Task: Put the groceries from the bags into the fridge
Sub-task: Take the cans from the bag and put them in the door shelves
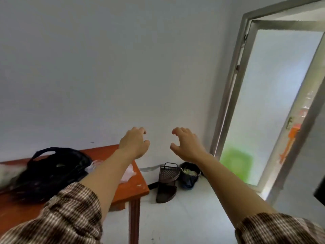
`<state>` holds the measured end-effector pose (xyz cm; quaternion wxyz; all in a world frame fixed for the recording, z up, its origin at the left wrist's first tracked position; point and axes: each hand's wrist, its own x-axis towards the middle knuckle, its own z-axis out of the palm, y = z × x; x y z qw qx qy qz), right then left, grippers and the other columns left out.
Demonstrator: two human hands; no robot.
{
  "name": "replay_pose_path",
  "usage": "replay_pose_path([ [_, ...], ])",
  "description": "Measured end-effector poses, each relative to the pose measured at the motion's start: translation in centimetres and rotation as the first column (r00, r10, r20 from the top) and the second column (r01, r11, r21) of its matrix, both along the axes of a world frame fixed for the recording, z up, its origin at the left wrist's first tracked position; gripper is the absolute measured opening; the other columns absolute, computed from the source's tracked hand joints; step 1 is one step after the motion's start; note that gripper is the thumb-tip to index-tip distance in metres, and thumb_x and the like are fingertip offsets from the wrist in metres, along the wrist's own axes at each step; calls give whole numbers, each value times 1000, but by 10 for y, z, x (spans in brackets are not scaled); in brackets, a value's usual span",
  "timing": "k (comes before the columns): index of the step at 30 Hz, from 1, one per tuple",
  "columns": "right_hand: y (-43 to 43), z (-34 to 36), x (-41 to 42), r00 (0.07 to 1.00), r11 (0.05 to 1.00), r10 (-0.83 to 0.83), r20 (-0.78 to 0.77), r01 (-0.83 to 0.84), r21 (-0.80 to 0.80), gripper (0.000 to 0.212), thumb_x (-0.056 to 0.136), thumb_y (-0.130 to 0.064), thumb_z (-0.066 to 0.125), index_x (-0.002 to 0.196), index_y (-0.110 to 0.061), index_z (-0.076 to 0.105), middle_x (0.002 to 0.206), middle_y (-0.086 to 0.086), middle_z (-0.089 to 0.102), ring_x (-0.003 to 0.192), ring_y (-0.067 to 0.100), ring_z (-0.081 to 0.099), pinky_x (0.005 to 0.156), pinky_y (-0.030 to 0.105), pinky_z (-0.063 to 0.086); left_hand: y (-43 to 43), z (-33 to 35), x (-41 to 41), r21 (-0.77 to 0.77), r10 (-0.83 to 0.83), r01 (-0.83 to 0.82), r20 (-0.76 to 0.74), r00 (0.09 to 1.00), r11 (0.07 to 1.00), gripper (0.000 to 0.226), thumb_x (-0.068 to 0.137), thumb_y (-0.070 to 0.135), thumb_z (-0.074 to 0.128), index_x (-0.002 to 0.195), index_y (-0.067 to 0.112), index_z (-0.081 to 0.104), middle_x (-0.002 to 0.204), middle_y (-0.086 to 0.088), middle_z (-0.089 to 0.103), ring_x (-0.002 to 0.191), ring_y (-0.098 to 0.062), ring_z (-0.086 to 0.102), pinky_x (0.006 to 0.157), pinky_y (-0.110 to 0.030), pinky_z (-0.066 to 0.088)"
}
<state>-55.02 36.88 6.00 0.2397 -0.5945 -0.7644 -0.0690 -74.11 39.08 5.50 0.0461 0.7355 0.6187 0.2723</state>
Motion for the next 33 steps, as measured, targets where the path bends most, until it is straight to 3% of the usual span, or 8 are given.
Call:
replay_pose_path([
  [21,322,-142,-338,955,895,297,-14,-283,-346,51,90,-34,53,136,-15,44,140,8,46,130,28,38,103,44,31,250,-140,-373,-153,392,-397,-66,918,905,40,92,26,51,130,11,51,130,-12,51,120,-30,47,95,-43,44],
  [28,372,-204,-408,935,846,355,12,-316,-430,40,92,-31,47,130,-16,47,129,7,50,123,29,38,94,44,32,297,-214,-431,-302,357,-360,-66,932,883,44,93,25,52,136,19,46,143,-8,41,132,-29,35,100,-44,41],
  [33,382,-247,-449,888,842,437,144,-348,-413,42,96,-30,44,134,-14,47,149,6,32,140,27,16,106,47,17,337,-259,-463,-330,213,-291,-254,944,898,64,92,30,50,149,24,21,157,-12,16,144,-31,13,113,-46,28],
])
